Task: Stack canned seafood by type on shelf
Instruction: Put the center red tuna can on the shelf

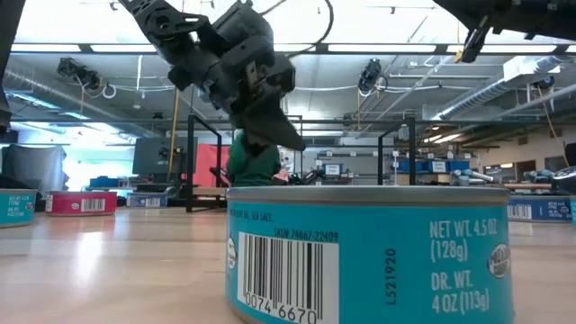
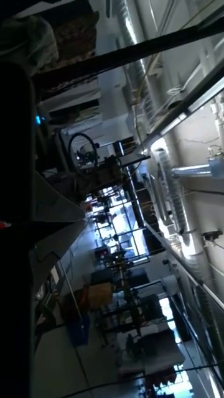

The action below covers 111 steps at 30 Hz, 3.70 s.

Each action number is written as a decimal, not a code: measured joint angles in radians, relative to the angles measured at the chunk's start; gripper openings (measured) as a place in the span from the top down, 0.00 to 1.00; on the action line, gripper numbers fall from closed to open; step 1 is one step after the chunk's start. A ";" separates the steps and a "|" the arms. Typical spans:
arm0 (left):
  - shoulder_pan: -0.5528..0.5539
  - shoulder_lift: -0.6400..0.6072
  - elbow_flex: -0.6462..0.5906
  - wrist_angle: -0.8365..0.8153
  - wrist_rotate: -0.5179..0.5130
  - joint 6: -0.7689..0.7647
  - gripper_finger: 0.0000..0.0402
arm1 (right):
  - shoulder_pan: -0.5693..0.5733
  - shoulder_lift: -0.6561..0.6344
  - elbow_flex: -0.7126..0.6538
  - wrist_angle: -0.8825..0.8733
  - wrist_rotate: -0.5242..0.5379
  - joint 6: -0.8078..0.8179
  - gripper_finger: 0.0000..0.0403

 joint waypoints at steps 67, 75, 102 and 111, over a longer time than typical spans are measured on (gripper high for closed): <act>-0.043 0.153 0.024 0.092 -0.171 -0.668 0.70 | -0.005 0.008 -0.001 -0.290 -0.178 -0.017 0.99; -0.050 0.212 0.142 -0.051 -0.185 -0.594 0.70 | -0.009 0.007 -0.001 -0.293 -0.175 -0.017 0.99; -0.049 0.211 0.152 -0.162 -0.097 -0.595 0.99 | -0.015 0.008 -0.001 -0.290 -0.179 -0.006 0.99; -0.023 0.217 0.147 -0.104 0.038 -0.677 1.00 | -0.015 0.008 -0.001 -0.290 -0.179 0.004 0.99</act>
